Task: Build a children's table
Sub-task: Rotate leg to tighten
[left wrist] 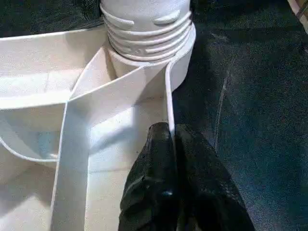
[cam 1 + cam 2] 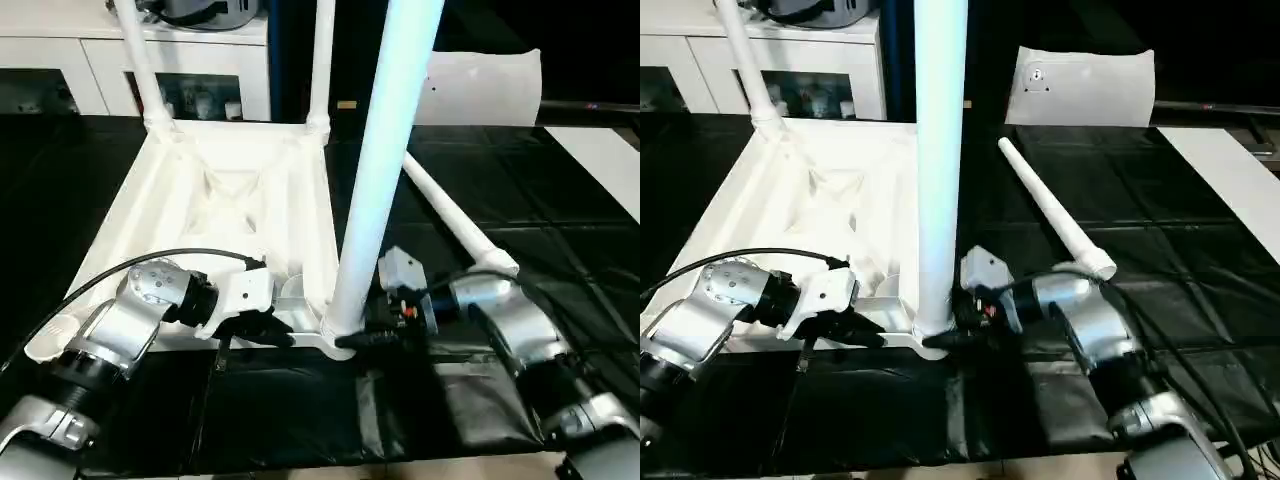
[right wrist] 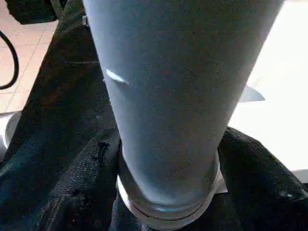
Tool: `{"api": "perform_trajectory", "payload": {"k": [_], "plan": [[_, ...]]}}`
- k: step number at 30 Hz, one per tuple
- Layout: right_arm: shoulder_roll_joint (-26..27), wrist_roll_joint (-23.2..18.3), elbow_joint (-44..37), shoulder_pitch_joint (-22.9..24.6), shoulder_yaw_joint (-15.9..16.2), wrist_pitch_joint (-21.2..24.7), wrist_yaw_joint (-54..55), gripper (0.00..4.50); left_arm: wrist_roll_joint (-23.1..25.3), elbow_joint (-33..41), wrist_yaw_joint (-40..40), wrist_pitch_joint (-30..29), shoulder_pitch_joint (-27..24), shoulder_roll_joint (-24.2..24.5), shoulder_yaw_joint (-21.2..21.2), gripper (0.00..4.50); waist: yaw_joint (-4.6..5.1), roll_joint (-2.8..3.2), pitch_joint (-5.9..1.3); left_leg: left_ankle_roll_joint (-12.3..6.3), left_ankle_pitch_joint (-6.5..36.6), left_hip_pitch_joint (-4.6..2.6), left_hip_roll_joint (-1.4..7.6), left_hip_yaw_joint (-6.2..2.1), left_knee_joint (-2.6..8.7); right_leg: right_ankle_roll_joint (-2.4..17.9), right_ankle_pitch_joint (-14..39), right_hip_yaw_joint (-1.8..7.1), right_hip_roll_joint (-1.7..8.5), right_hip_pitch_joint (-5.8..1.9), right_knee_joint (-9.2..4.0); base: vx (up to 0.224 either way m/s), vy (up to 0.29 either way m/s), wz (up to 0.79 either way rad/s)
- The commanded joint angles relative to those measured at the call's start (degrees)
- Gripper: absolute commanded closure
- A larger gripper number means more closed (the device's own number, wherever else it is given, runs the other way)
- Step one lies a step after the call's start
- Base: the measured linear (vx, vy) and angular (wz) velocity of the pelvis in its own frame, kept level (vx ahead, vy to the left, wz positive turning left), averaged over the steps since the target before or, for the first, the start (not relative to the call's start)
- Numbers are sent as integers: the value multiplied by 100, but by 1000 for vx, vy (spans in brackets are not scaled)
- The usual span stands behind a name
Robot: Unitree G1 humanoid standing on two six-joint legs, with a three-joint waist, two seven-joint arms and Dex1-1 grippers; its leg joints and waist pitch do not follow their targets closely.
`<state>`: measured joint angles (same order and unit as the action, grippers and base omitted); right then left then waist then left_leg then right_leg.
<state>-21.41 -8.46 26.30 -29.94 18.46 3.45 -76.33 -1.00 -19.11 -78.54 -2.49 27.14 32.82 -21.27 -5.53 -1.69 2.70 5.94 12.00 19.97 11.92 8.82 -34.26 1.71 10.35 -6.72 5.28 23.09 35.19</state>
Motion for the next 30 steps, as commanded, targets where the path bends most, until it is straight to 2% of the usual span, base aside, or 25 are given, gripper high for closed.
{"api": "perform_trajectory", "payload": {"k": [1, 8, 10, 12, 14, 15, 16, 17, 18, 19, 20, 21, 22, 24, 25, 27, 28, 29, 30], "plan": [[7, -6, 74, -69, 14, -1, -115, 175, 117, -32, -236, 156, 72, -59, -295, 450, 35, 10, -366, -277, 598, 11, 154, 52, 410, 1125, 1018, 370, 329, -354, -348, 0, 0, 0], [71, -82, 45, 47, 53, 98, -171, 186, 53, -38, -232, 96, 41, -38, -225, 450, 28, 22, -365, -246, 653, 13, 155, 51, 412, 1115, 1086, 366, 332, -358, -357, 0, 0, 0], [198, -261, -165, 239, -26, 423, -6, 187, -78, 113, -53, -123, -82, -97, -82, 450, 22, 65, -366, -237, 624, 13, 158, 48, 415, 1155, 979, 372, 325, -363, -337, 0, 0, 0], [265, -358, -276, 331, -72, 604, 86, 187, -137, 193, 50, -235, -139, -132, -9, 450, 19, 43, -371, -227, 641, 8, 164, 47, 419, 1157, 944, 368, 323, -363, -342, 0, 0, 0], [500, -367, -486, 524, -170, 932, 673, 188, -248, 451, 417, -591, -276, -251, 176, 450, 23, 81, -360, -191, 711, 21, 167, 35, 433, 1157, 1003, 362, 335, -364, -349, 0, 0, 0], [739, -203, -586, 650, -210, 1042, 1319, 189, -204, 661, 903, -936, -374, -402, 315, 450, 49, 60, -346, -127, 781, 11, 177, 33, 451, 1116, 1078, 369, 332, -360, -360, 0, 0, 0], [835, -138, -602, 685, -230, 1079, 1571, 189, -196, 737, 1071, -1044, -410, -467, 364, 450, 63, 75, -321, -75, 882, 17, 177, 28, 468, 1085, 1233, 368, 333, -352, -371, 0, 0, 0], [1036, 2, -604, 738, -271, 1130, 2081, 191, -178, 870, 1402, -1242, -472, -606, 458, 450, 89, 67, -279, 12, 1260, -11, 142, 34, 483, 891, 1979, 344, 328, -330, -470, 0, 0, 0], [1036, 2, -604, 738, -271, 1130, 2081, 191, -178, 870, 1402, -1242, -472, -606, 458, 450, 120, 63, -251, 80, 1582, -31, 107, 8, 491, 619, 2777, 305, 342, -324, -560, 0, 0, 0], [1300, 37, -621, 795, -359, 1258, 2557, 191, -142, 1069, 1834, -1539, -554, -853, 558, 450, 177, 61, -240, 146, 1770, -31, 99, -16, 491, 353, 3299, 284, 354, -323, -628, -53, -6, -11], [1599, 59, -639, 848, -465, 1434, 3069, 191, -49, 1266, 2370, -1893, -643, -1177, 664, 450, 192, 72, -234, 151, 1854, -58, 87, -29, 484, 274, 3482, 249, 357, -303, -679, -55, 3, -9], [1599, 59, -639, 848, -465, 1434, 3069, 191, -49, 1266, 2370, -1893, -643, -1177, 664, 450, 269, 59, -226, 166, 1908, -61, 73, -45, 469, 154, 3675, 210, 357, -289, -740, -55, 3, -9], [1811, 75, -647, 881, -540, 1558, 3429, 191, 17, 1399, 2746, -2139, -704, -1404, 739, 450, 283, 66, -245, 154, 1935, -66, 54, -58, 452, 94, 3740, 185, 354, -293, -759, 0, 0, 0], [2210, 194, -635, 915, -627, 1730, 4071, 192, 211, 1558, 3466, -2455, -780, -1895, 838, 450, 425, 95, -231, 113, 2078, -16, 87, -94, 491, 94, 3540, 143, 328, -314, -784, 0, 0, 0], [2321, 219, -620, 915, -652, 1771, 4237, 192, 284, 1580, 3679, -2518, -789, -2038, 865, 450, 439, 127, -249, 121, 2102, -33, 87, -103, 487, 103, 3455, 132, 325, -320, -782, 0, 0, 0], [2728, 265, -593, 892, -783, 2043, 4886, 192, 504, 1692, 4432, -2768, -779, -2538, 930, 450, 504, 107, -226, 32, 2222, -91, 68, -88, 490, 146, 3358, 132, 293, -262, -829, 0, 0, 0], [2872, 259, -579, 873, -850, 2172, 5135, 192, 565, 1742, 4689, -2868, -762, -2707, 942, 450, 512, 106, -238, 10, 2240, -98, 61, -93, 484, 149, 3355, 123, 297, -266, -834, 0, 0, 0], [2983, 315, -544, 847, -860, 2215, 5354, 192, 645, 1818, 4874, -3002, -730, -2849, 901, 450, 538, 114, -258, -33, 2166, -74, 67, -103, 500, 197, 3160, 143, 305, -300, -805, 0, 0, 0], [3058, 301, -505, 828, -882, 2194, 5423, 192, 713, 1859, 4982, -3068, -695, -2922, 869, 450, 546, 156, -257, -52, 2100, -29, 82, -112, 523, 238, 2953, 175, 300, -312, -767, 0, 0, 0]]}}
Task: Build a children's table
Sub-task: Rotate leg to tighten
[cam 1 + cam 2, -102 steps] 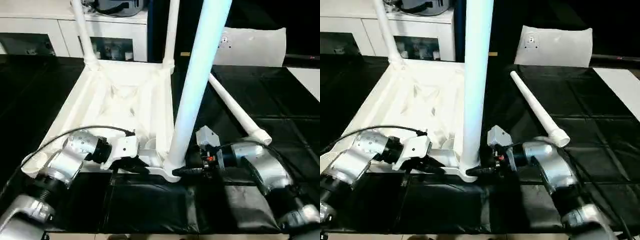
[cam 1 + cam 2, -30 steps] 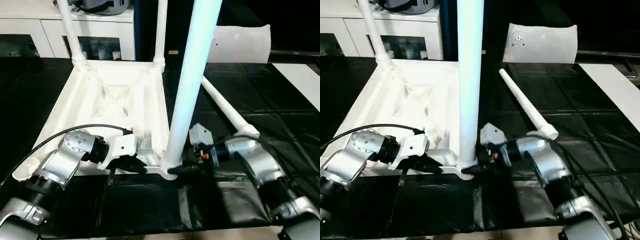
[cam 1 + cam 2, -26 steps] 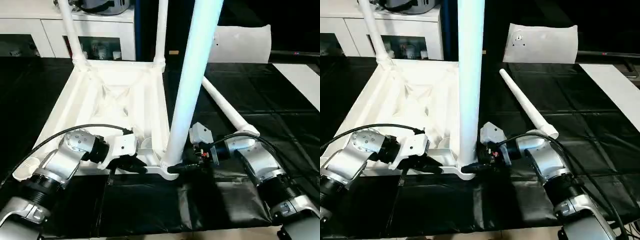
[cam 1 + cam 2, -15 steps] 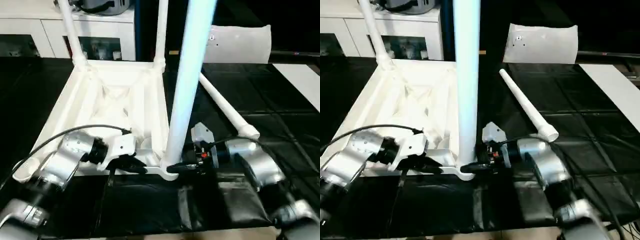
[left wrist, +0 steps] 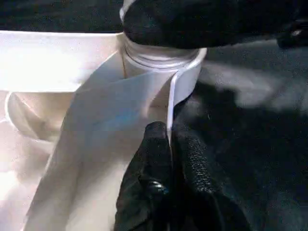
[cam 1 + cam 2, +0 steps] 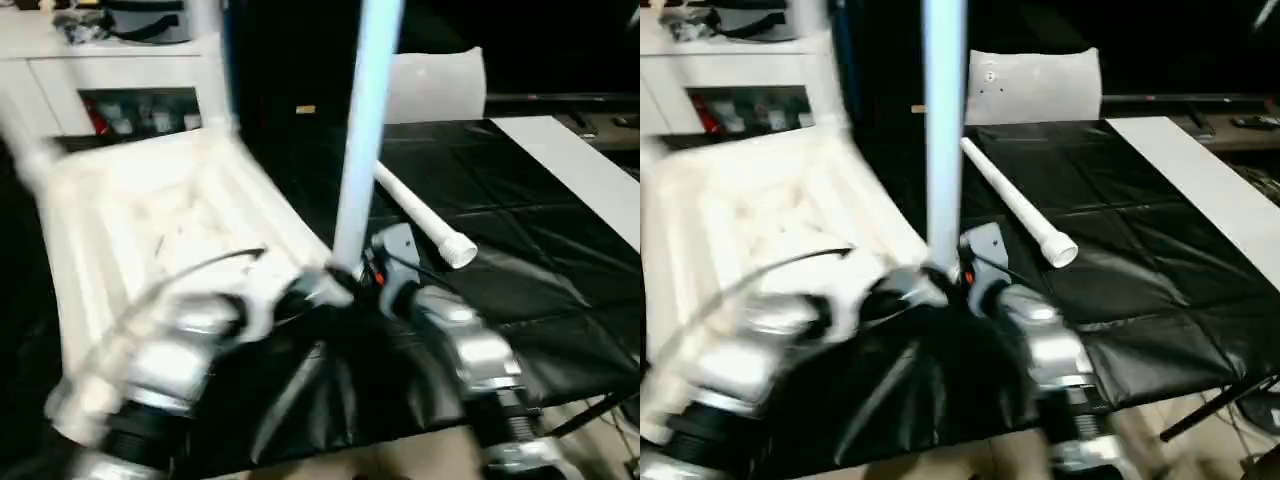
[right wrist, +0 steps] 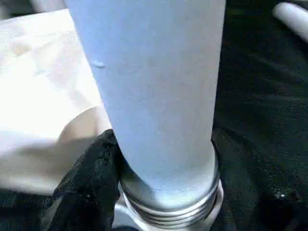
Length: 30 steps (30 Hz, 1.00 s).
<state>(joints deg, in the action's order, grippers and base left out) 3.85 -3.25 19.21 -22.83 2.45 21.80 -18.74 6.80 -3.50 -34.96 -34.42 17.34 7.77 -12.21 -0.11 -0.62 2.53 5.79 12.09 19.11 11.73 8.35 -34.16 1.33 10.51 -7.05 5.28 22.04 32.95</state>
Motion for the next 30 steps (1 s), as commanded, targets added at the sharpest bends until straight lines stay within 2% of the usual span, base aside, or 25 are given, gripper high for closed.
{"api": "perform_trajectory", "payload": {"k": [1, 3, 4, 5, 6, 8, 10, 11, 12, 13, 14, 15, 18, 19, 23, 24, 25, 27, 28, 30], "plan": [[563, -230, 204, 113, 715, 333, -308, 157, -33, 345, 662, 60, 305, -435, -76, 450, 3, 33, -250, -60, 2042, 50, 102, -52, 510, 315, 2782, 232, 303, -198, -533, 0, 0, 0], [546, -253, 164, 120, 655, 271, -278, 122, -12, 349, 597, 39, 326, -346, -121, 450, -20, 33, -266, -115, 1849, 63, 96, -32, 506, 428, 2462, 284, 305, -199, -491, 0, 0, 0], [520, -243, 134, 130, 640, 243, -294, 120, 5, 342, 535, 48, 320, -282, -129, 450, -27, 34, -269, -132, 1767, 75, 98, -27, 507, 472, 2345, 297, 306, -205, -475, 0, 0, 0], [449, -214, 86, 151, 612, 157, -336, 117, 16, 315, 416, 76, 303, -155, -114, 450, -33, 79, -278, -136, 1653, 78, 103, -14, 504, 565, 2092, 317, 296, -205, -450, 50, -17, 2], [449, -214, 86, 151, 612, 157, -336, 99, 16, 315, 416, 76, 303, -155, -114, 450, -22, 49, -297, -154, 1528, 107, 104, -14, 503, 641, 1915, 324, 292, -235, -405, 74, -37, 3], [237, -128, -68, 243, 564, -55, -493, 83, 10, 261, 47, 193, 239, 174, -82, 450, -28, 74, -322, -175, 1286, 100, 96, 14, 483, 759, 1621, 343, 293, -241, -378, 0, 0, 0], [171, -116, -124, 271, 568, -125, -543, 65, 3, 256, -27, 202, 222, 250, -81, 450, -37, 77, -341, -230, 873, 146, 101, 24, 474, 904, 1149, 358, 293, -294, -317, 0, 0, 0], [40, -151, -221, 328, 541, -209, -681, 65, -29, 207, -190, 313, 209, 388, -80, 450, -52, 81, -347, -242, 779, 141, 104, 25, 468, 935, 1030, 357, 296, -297, -309, 0, 0, 0], [-254, -237, -444, 457, 476, -380, -975, 55, -111, 107, -554, 559, 178, 694, -82, 450, -78, 45, -347, -297, 672, 137, 95, 35, 461, 940, 966, 353, 289, -313, -308, 0, 0, 0], [-341, -268, -508, 492, 452, -417, -1048, 35, -149, 86, -671, 623, 169, 784, -89, 450, -104, 44, -361, -346, 622, 124, 94, 43, 449, 930, 923, 358, 289, -315, -304, 0, 0, 0], [-530, -339, -622, 551, 432, -521, -1278, 30, -198, 39, -886, 737, 163, 958, -120, 450, -98, 66, -375, -409, 441, 139, 112, 45, 441, 1011, 631, 369, 281, -311, -250, 0, 0, 0], [-697, -375, -697, 591, 432, -614, -1480, 30, -230, -9, -1058, 866, 164, 1092, -154, 450, -103, 59, -369, -456, 394, 138, 118, 48, 434, 1099, 479, 360, 267, -294, -229, 0, 0, 0], [-1053, -435, -814, 662, 450, -812, -2006, 9, -332, -130, -1446, 1150, 175, 1338, -203, 450, -130, 65, -337, -447, 639, 115, 137, 70, 448, 1145, 792, 364, 273, -269, -262, 0, 0, 0], [-1250, -454, -868, 690, 463, -901, -2329, 9, -391, -215, -1683, 1347, 189, 1475, -250, 450, -158, 67, -329, -422, 783, 101, 137, 74, 450, 1082, 1027, 366, 277, -260, -287, 0, 0, 0], [-1730, -504, -875, 634, 521, -1034, -3011, 9, -456, -470, -2314, 1788, 271, 1811, -440, 450, -248, 53, -315, -344, 982, 56, 152, 82, 467, 1023, 1312, 381, 283, -220, -309, 0, 0, 0], [-1904, -545, -862, 584, 560, -1058, -3246, 9, -479, -562, -2557, 1948, 308, 1924, -522, 450, -257, 58, -317, -337, 980, 54, 150, 85, 465, 1013, 1318, 382, 277, -220, -309, 0, 0, 0], [-2180, -611, -817, 476, 658, -1146, -3640, 9, -633, -710, -3003, 2166, 366, 2062, -605, 450, -294, 17, -320, -349, 946, 56, 145, 92, 462, 995, 1296, 389, 277, -223, -302, 0, 0, 0], [-2255, -640, -787, 432, 690, -1168, -3787, 9, -687, -748, -3175, 2234, 387, 2105, -630, 450, -327, 31, -328, -350, 899, 54, 151, 92, 457, 1015, 1239, 400, 293, -223, -275, 0, 0, 0], [-2354, -662, -743, 364, 764, -1188, -4031, 9, -751, -775, -3441, 2309, 412, 2179, -676, 450, -319, 5, -319, -363, 887, 73, 146, 96, 459, 1016, 1257, 402, 290, -228, -278, 0, 0, 0], [-2452, -661, -720, 317, 872, -1233, -4314, 9, -736, -861, -3528, 2430, 454, 2232, -704, 450, -341, 2, -318, -344, 915, 67, 151, 95, 454, 1032, 1336, 410, 300, -218, -269, 0, 0, 0]]}}
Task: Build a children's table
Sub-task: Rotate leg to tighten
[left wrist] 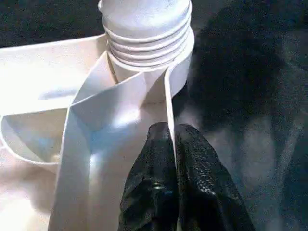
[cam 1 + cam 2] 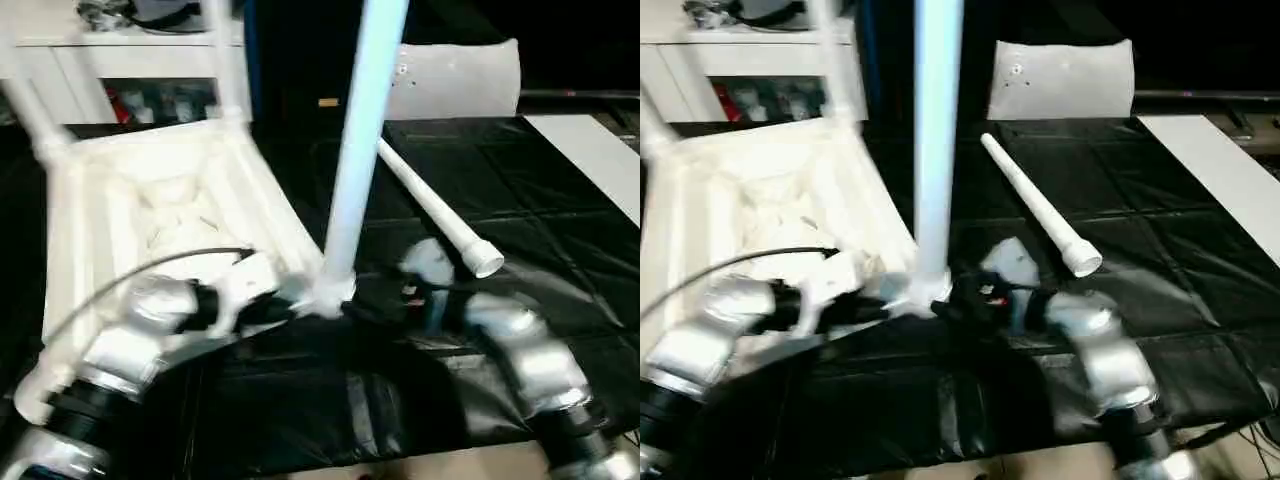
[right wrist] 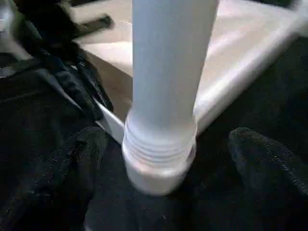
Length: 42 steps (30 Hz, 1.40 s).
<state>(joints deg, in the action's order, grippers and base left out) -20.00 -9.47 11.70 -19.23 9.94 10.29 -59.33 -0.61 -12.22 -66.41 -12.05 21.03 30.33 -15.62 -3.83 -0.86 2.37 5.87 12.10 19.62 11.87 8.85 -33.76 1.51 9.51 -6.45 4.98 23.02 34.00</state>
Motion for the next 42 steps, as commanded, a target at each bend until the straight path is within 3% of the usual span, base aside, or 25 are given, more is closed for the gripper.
{"api": "perform_trajectory", "payload": {"k": [1, 4, 8, 10, 12, 13, 16, 22, 23, 28, 32, 38, 42], "plan": [[-77, -32, 37, -49, 131, -87, -320, 9, 40, -40, -368, 267, 106, -12, -370, 450, 13, 29, -305, -332, 947, 2, 146, 49, 414, 1024, 1468, 353, 334, -309, -370, 0, 0, 0], [-123, 17, 78, -76, 211, -182, -450, 9, 201, -264, -60, 173, 193, -15, -334, 450, -18, 10, -308, -305, 954, 9, 142, 54, 416, 997, 1508, 350, 325, -316, -368, 0, 0, 0], [-163, -87, 131, -151, 260, -124, -558, 9, 136, -457, 59, 48, 267, -85, -218, 450, -66, -15, -290, -228, 1100, -8, 139, 61, 426, 845, 1932, 358, 336, -302, -404, 0, 0, 0], [-180, -98, 121, -144, 306, -96, -652, 0, 169, -581, 105, 210, 291, -114, -194, 395, -64, -25, -273, -213, 1252, -10, 132, 56, 441, 732, 2256, 354, 341, -302, -442, 0, 0, 0], [-190, -84, 112, -121, 340, -98, -695, 0, 172, -664, 183, 320, 300, -144, -172, 393, -60, -51, -276, -218, 1297, -7, 119, 55, 437, 617, 2441, 353, 335, -300, -465, 0, 0, 0], [-191, -79, 116, -114, 346, -109, -702, 0, 160, -683, 198, 328, 303, -151, -171, 383, -72, -34, -287, -212, 1253, -9, 128, 43, 441, 587, 2458, 355, 351, -303, -465, 0, 0, 0], [-189, -80, 125, -104, 349, -114, -693, 0, 193, -732, 329, 374, 309, -185, -174, 349, -58, -44, -284, -222, 1251, -11, 129, 50, 444, 585, 2442, 359, 336, -289, -467, 0, 0, 0], [-198, -75, 109, -82, 346, -82, -701, 0, 140, -870, 238, 375, 347, -210, -158, 349, -64, -32, -285, -246, 1199, -17, 124, 64, 438, 636, 2340, 367, 327, -275, -459, 0, 0, 0], [-198, -70, 112, -80, 346, -84, -702, 0, 117, -874, 212, 358, 345, -203, -148, 379, -60, -40, -288, -247, 1198, -15, 124, 66, 435, 636, 2332, 370, 326, -275, -459, 0, 0, 0], [-196, -44, 152, -100, 335, -96, -659, 0, 278, -923, 147, 327, 353, -21, -289, 392, -57, -27, -276, -230, 1284, -17, 126, 59, 446, 581, 2505, 365, 326, -268, -479, 0, 0, 0], [-189, -25, 235, -163, 298, -138, -606, 0, 266, -861, 68, 245, 363, 16, -312, 436, -37, -34, -272, -208, 1350, -15, 119, 53, 447, 558, 2634, 357, 331, -268, -497, 0, 0, 0], [-132, 81, 525, -364, 259, -336, -473, 0, 223, -847, -220, 705, 406, 45, -420, 448, 9, -59, -270, -228, 1388, -19, 113, 48, 438, 548, 2780, 348, 336, -247, -523, 0, 0, 0], [-129, 117, 721, -518, 317, -477, -549, 0, 47, -674, -682, 889, 371, 98, -558, 448, 17, -42, -290, -235, 1226, -21, 137, 55, 443, 710, 2338, 376, 333, -252, -452, 0, 0, 0]]}}
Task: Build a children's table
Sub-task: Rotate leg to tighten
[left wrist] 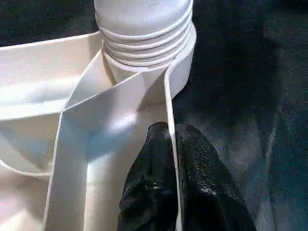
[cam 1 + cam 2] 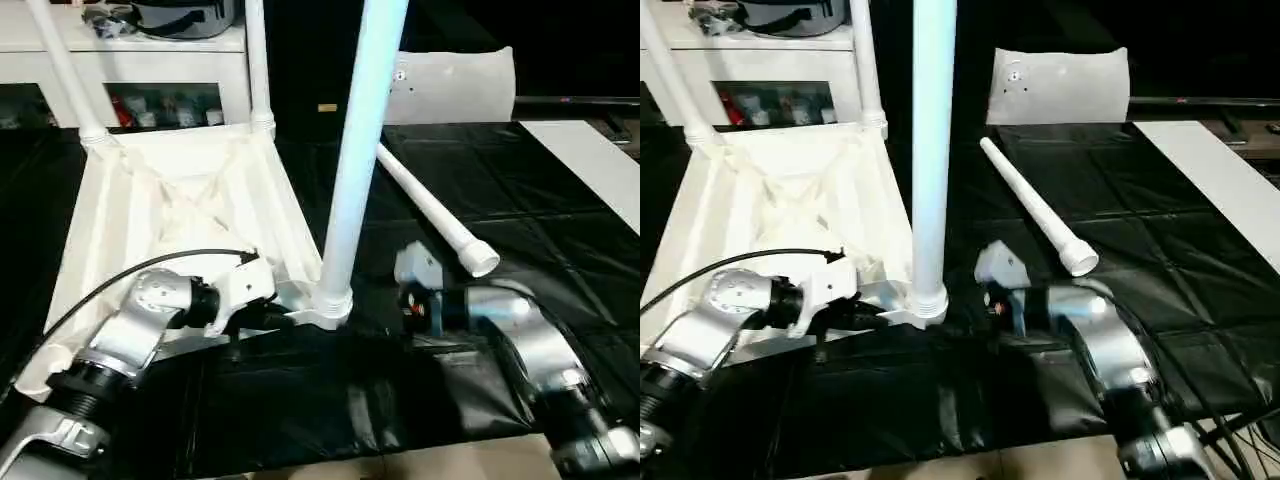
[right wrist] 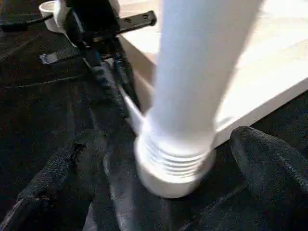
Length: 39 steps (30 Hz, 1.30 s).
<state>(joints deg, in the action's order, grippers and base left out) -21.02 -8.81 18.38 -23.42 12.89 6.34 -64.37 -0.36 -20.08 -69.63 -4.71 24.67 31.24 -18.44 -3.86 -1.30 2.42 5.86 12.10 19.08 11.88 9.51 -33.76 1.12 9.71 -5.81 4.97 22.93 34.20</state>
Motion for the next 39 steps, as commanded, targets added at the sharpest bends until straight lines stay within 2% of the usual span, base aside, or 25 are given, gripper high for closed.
{"api": "perform_trajectory", "payload": {"k": [1, 6, 7, 9, 11, 12, 15, 18, 19, 25, 28, 29, 34, 37, 39], "plan": [[-11, 65, 115, -151, 63, -116, -99, 0, 11, 161, -481, 199, 10, 21, -338, 448, 6, 6, -311, -236, 1136, 22, 145, -1, 433, 867, 2029, 323, 331, -242, -432, 0, 0, 0], [63, 123, 344, -299, 254, -250, -313, 0, 30, 206, -685, 308, 60, 13, -479, 448, -59, 3, -357, -351, 556, 24, 153, 41, 392, 1316, 723, 345, 311, -280, -255, 0, 0, 0], [69, 120, 361, -309, 271, -252, -344, 0, 40, 199, -685, 320, 71, 10, -486, 448, -65, 9, -359, -371, 536, 26, 152, 43, 389, 1360, 650, 341, 309, -282, -239, 0, 0, 0], [90, 117, 423, -346, 322, -273, -430, 28, 59, 163, -702, 364, 105, 3, -504, 450, -85, 10, -359, -402, 512, 33, 151, 50, 383, 1410, 554, 340, 316, -302, -226, 0, 0, 0], [132, 139, 567, -437, 412, -317, -543, 38, 74, 117, -764, 424, 161, -13, -513, 450, -85, 10, -343, -374, 620, 36, 151, 50, 395, 1378, 753, 338, 325, -305, -253, 0, 0, 0], [141, 140, 602, -459, 426, -322, -573, 38, 65, 125, -791, 421, 167, -18, -513, 450, -90, -9, -339, -339, 675, 42, 154, 49, 397, 1326, 894, 343, 337, -313, -262, 0, 0, 0], [174, 168, 745, -550, 468, -379, -627, 79, 53, 142, -823, 414, 182, -27, -510, 450, -89, -10, -322, -253, 845, 31, 156, 45, 412, 1212, 1267, 347, 347, -300, -307, 0, 0, 0], [224, 154, 889, -661, 475, -387, -641, 85, 69, 110, -802, 439, 194, -7, -524, 450, -88, -11, -313, -197, 922, 30, 154, 38, 419, 1157, 1408, 349, 339, -290, -316, 0, 0, 0], [230, 136, 913, -678, 476, -375, -667, 109, 68, 102, -807, 448, 193, 1, -525, 450, -92, -10, -312, -198, 956, 26, 156, 40, 417, 1133, 1455, 352, 344, -291, -324, 0, 0, 0], [251, 113, 1018, -701, 476, -331, -771, 156, 80, 78, -824, 447, 182, 16, -496, 450, -91, -19, -325, -221, 821, 38, 157, 38, 412, 1174, 1210, 349, 331, -297, -290, 0, 0, 0], [270, 103, 1071, -693, 493, -312, -823, 171, 57, 80, -824, 408, 173, 21, -470, 450, -92, -18, -324, -213, 858, 36, 155, 39, 412, 1171, 1277, 348, 336, -297, -298, 0, 0, 0], [289, 84, 1074, -679, 489, -279, -830, 176, 20, 83, -811, 375, 162, 16, -446, 450, -94, -1, -321, -199, 892, 33, 156, 37, 415, 1164, 1331, 348, 338, -296, -302, 0, 0, 0], [450, -130, 822, -466, 392, 76, -717, 182, -200, 279, -536, -39, 19, -81, -228, 450, -88, 6, -318, -154, 953, 39, 163, 31, 425, 1146, 1392, 349, 333, -297, -313, 0, 0, 0], [556, -117, 633, -297, 368, 307, -401, 183, -233, 450, -202, -364, -73, -177, -99, 450, -90, 7, -303, -134, 975, 46, 158, 23, 433, 1119, 1445, 350, 335, -297, -323, 0, 0, 0], [958, -16, 391, -15, 243, 589, 574, 183, -315, 799, 528, -1040, -228, -511, 162, 450, -68, 9, -280, -56, 1125, 45, 157, 17, 454, 1011, 1759, 359, 336, -292, -353, 0, 0, 0]]}}
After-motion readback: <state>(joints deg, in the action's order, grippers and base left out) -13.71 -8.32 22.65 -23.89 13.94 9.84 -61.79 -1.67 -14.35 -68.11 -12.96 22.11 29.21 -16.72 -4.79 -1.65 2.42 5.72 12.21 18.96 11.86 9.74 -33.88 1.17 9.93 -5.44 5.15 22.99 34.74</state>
